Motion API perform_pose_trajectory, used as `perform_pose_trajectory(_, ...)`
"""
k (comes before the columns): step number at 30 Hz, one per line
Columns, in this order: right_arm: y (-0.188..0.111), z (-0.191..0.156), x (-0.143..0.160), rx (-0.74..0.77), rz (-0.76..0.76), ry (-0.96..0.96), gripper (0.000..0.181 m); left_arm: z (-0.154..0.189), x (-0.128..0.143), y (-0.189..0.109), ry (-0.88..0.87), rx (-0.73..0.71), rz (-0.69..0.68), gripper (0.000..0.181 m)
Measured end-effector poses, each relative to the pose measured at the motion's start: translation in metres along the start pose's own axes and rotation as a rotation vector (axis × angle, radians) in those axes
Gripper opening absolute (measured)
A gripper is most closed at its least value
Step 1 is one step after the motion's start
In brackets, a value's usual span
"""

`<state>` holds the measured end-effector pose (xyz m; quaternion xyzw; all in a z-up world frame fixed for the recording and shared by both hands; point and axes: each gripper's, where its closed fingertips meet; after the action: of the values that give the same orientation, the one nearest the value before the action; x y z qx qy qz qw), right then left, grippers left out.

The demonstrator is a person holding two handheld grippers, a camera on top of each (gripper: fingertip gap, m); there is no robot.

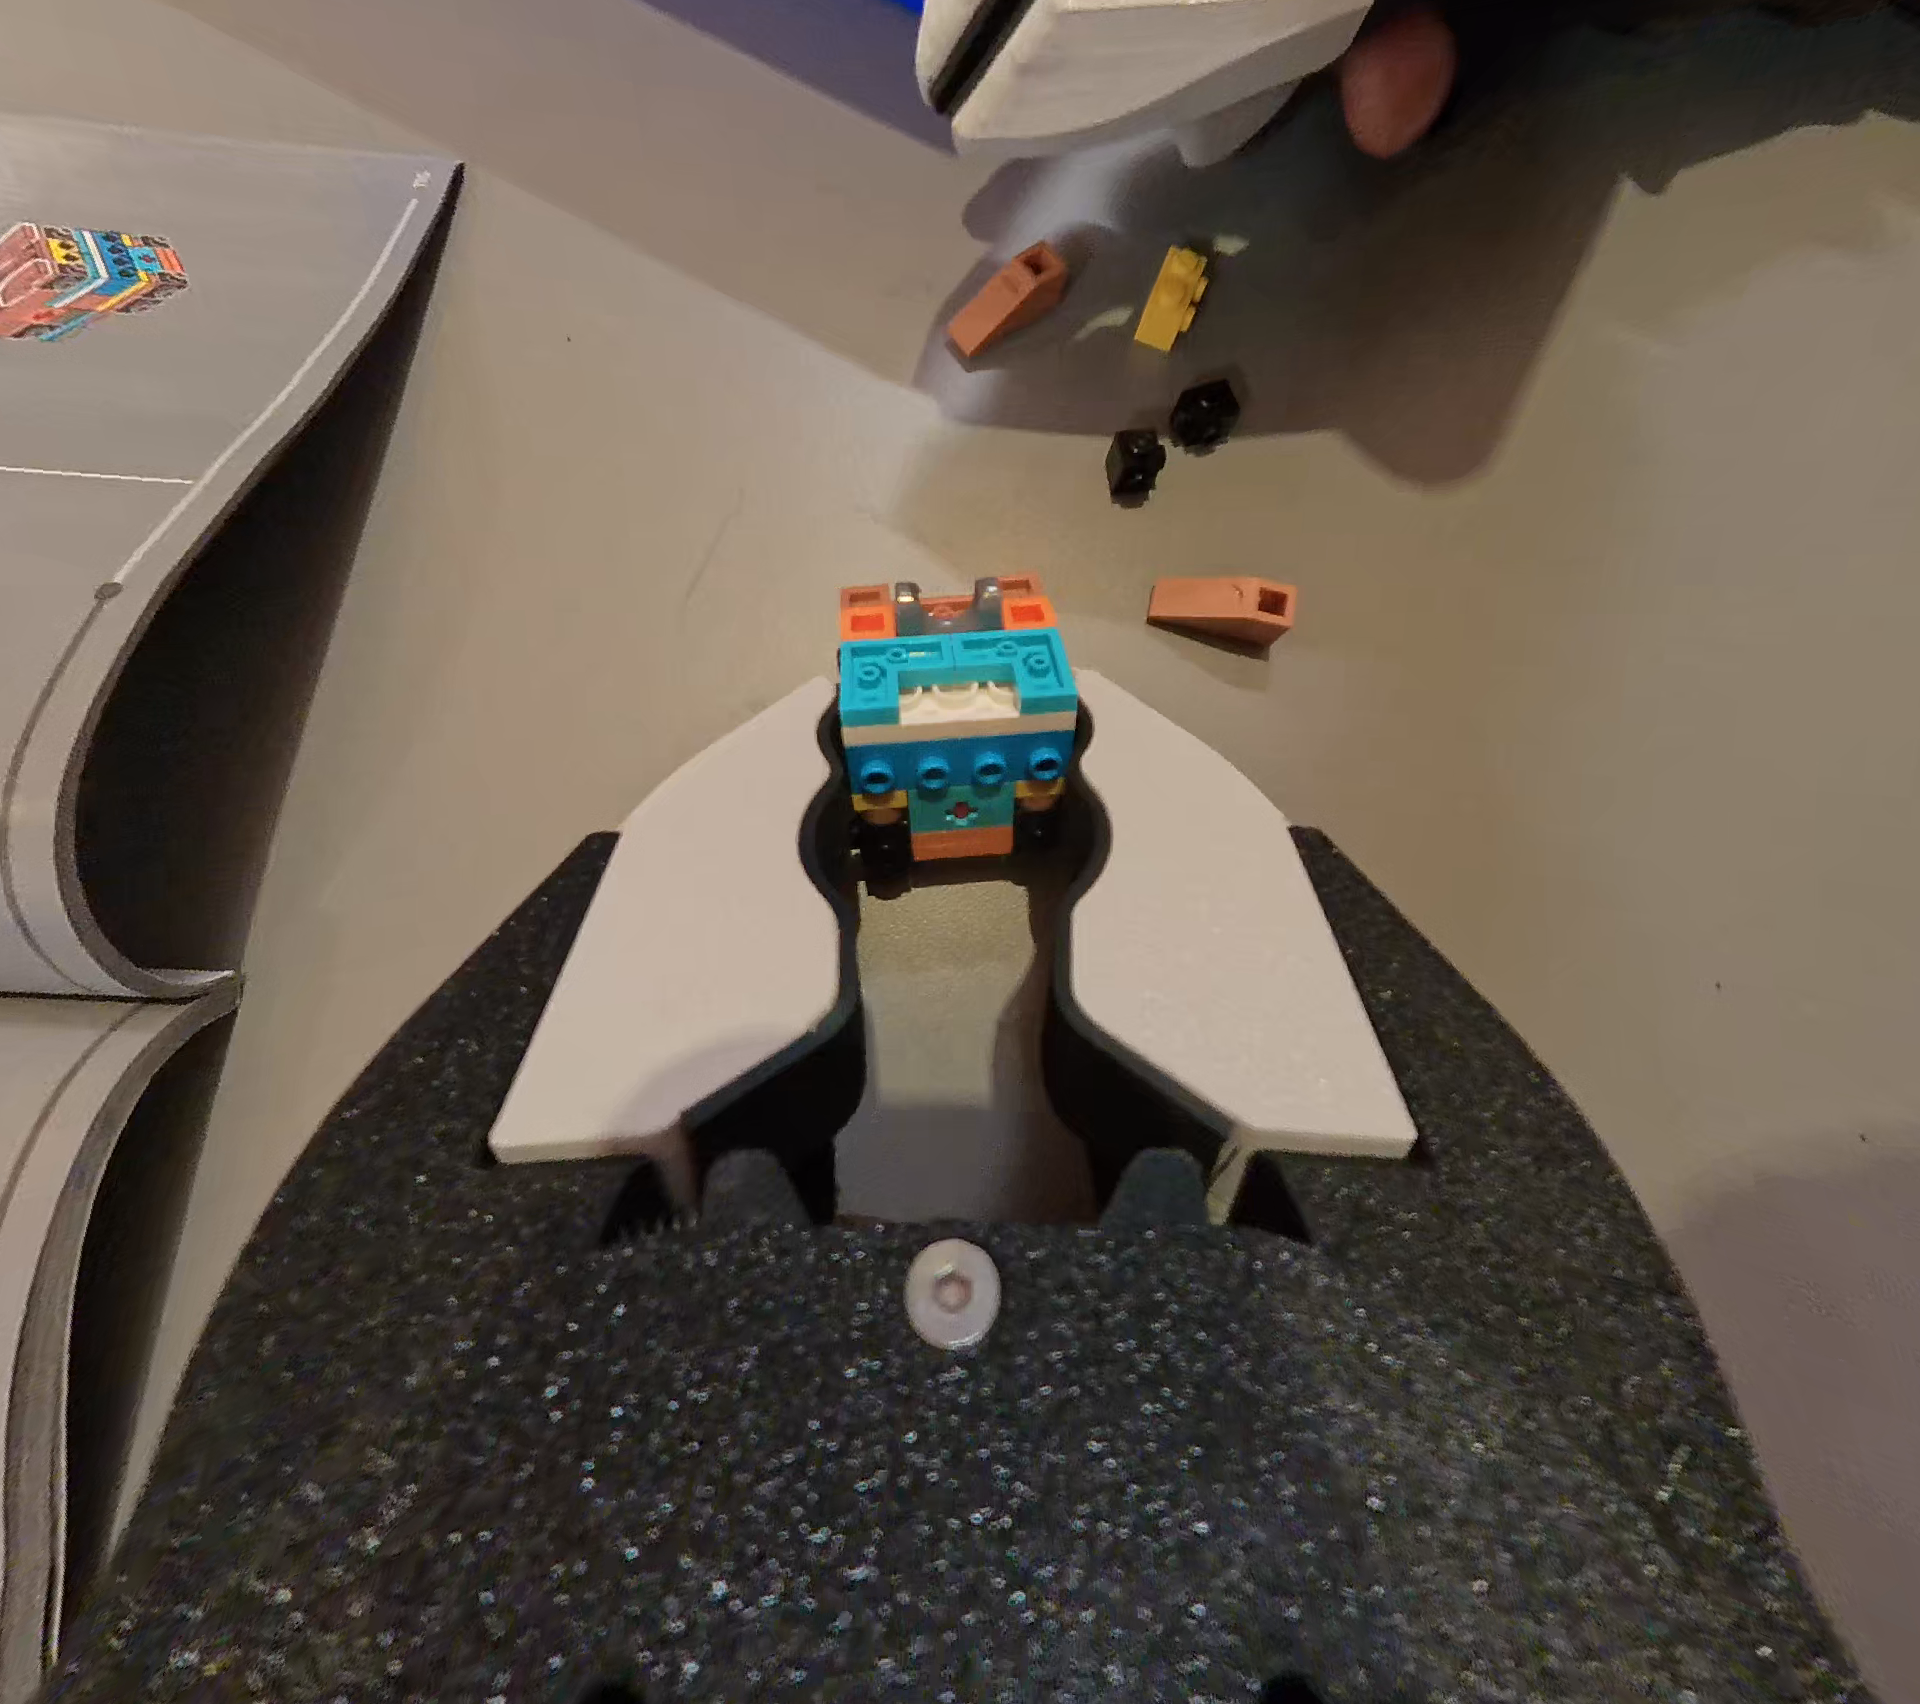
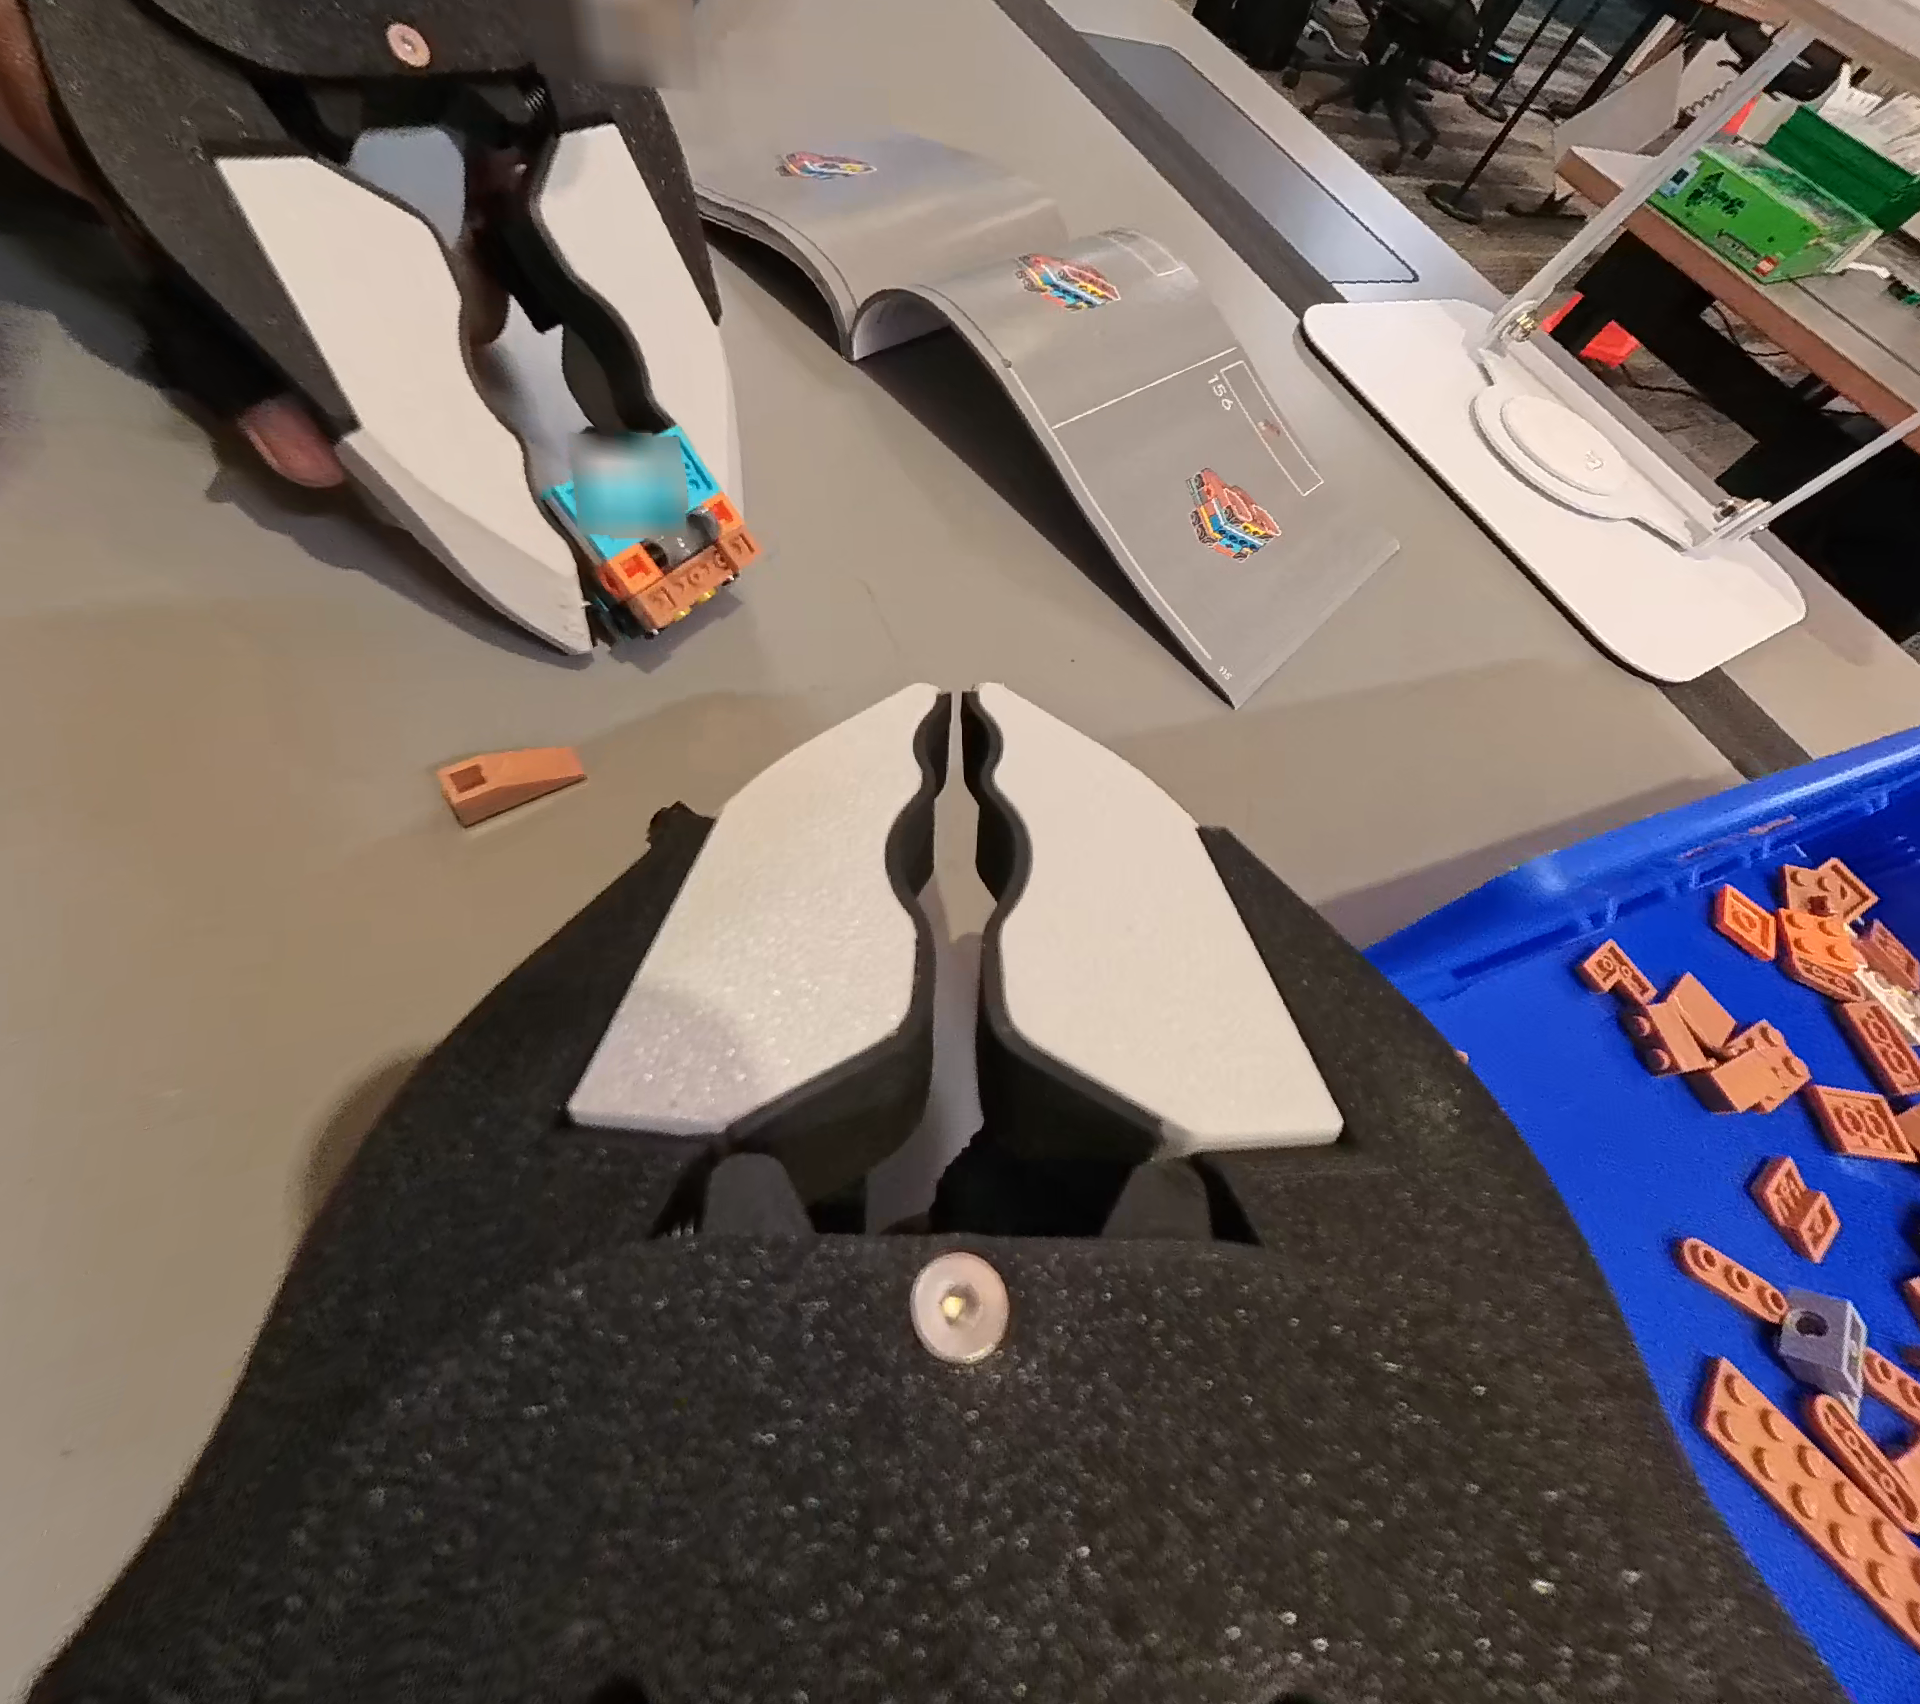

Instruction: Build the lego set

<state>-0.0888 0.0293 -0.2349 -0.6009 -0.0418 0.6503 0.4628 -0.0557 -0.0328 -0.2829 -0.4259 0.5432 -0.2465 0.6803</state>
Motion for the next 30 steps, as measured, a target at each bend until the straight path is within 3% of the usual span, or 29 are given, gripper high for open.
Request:
perform_pose_trajectory(21, 0.001, -0.002, 0.001, 0.005, -0.013, -0.016, 0.002, 0.004, -0.002, -0.002, 0.006, 0.042, 0.015, 0.040)
perform_pose_trajectory(26, 0.001, -0.001, 0.001, 0.008, -0.009, -0.016, 0.002, 0.006, -0.013, -0.021, 0.007, 0.118, 0.167, 0.050)
perform_pose_trajectory(30, -0.001, 0.001, -0.001, 0.034, 0.008, -0.021, 0.006, -0.006, -0.020, -0.059, 0.008, 0.108, 0.355, 0.054)
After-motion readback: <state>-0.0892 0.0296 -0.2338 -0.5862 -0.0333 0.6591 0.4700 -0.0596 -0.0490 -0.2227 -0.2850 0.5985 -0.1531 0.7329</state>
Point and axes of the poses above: each gripper's, where its closed fingertips meet, y out along the fingers, x out of its underside, z = x × y across the jaws, and after that the axes turned 15 degrees about -z, right-handed
